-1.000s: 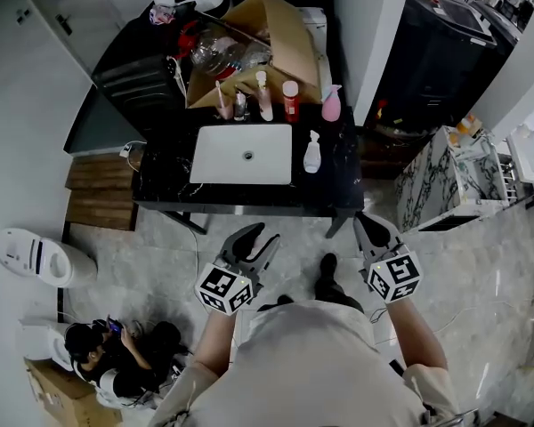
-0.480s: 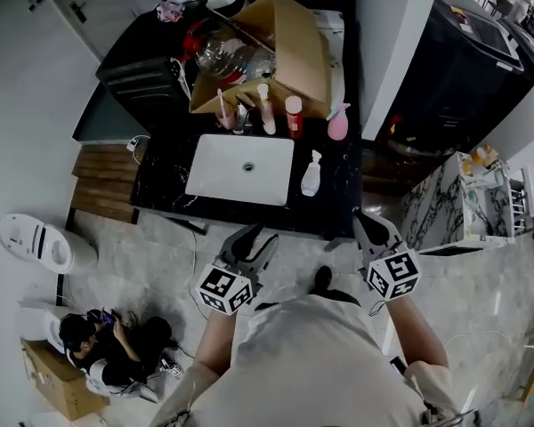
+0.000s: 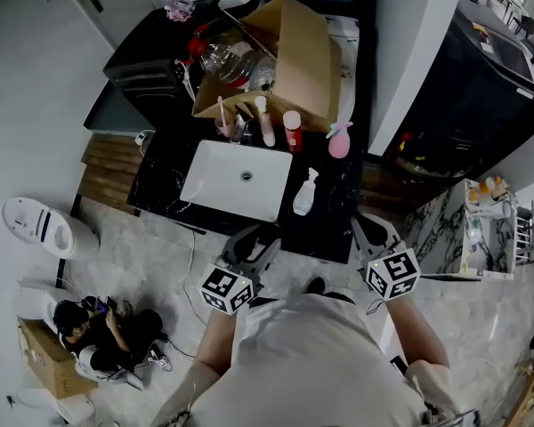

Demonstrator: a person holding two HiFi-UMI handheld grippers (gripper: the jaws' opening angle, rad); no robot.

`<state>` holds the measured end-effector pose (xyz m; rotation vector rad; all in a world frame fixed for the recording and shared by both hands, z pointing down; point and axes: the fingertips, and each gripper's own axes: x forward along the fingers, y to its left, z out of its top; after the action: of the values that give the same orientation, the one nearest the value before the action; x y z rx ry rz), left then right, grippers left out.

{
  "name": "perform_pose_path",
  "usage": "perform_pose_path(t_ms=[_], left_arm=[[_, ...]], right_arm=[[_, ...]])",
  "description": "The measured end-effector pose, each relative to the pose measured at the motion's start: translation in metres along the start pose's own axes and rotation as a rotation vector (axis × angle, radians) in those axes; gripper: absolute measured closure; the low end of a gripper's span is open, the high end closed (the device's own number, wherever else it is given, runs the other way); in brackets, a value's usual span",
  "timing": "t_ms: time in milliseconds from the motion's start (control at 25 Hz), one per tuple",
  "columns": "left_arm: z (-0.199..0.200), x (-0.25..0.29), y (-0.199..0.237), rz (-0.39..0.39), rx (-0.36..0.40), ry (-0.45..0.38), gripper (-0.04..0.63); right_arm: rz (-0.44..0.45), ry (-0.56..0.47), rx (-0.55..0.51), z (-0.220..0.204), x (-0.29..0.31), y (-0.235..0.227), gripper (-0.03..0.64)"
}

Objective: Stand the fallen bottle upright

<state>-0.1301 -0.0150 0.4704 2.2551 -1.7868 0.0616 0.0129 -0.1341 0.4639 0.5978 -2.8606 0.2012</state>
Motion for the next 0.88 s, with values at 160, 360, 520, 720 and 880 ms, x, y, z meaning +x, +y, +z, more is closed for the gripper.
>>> perform_pose_path(t_ms=[160, 360, 520, 720, 880], left_arm=[[-0.003, 0.022, 0.001, 0.030, -0.011, 0.018, 0.414], [-0.012, 0.047, -0.001, 0.041, -0.025, 0.051, 0.414], [-0.019, 0.067, 0.001, 0.033, -0.030, 0.088, 0.414], [-0.028, 0.090, 0.005, 0.003, -0.034, 0.139, 0.411], [-0.039, 0.111, 0.010, -0.035, -0.035, 0.184, 0.410]], right_arm=[[0.043, 0.019, 0.004, -0.005, 0.009, -0.019, 0.583], [0.064, 0.044, 0.018, -0.015, 0.014, -0.035, 0.583], [0.061, 0.060, 0.030, -0.023, 0.018, -0.047, 0.583], [0.036, 0.076, 0.051, -0.029, 0.023, -0.058, 0.583], [0.003, 0.091, 0.069, -0.036, 0.028, -0.067, 0.583]])
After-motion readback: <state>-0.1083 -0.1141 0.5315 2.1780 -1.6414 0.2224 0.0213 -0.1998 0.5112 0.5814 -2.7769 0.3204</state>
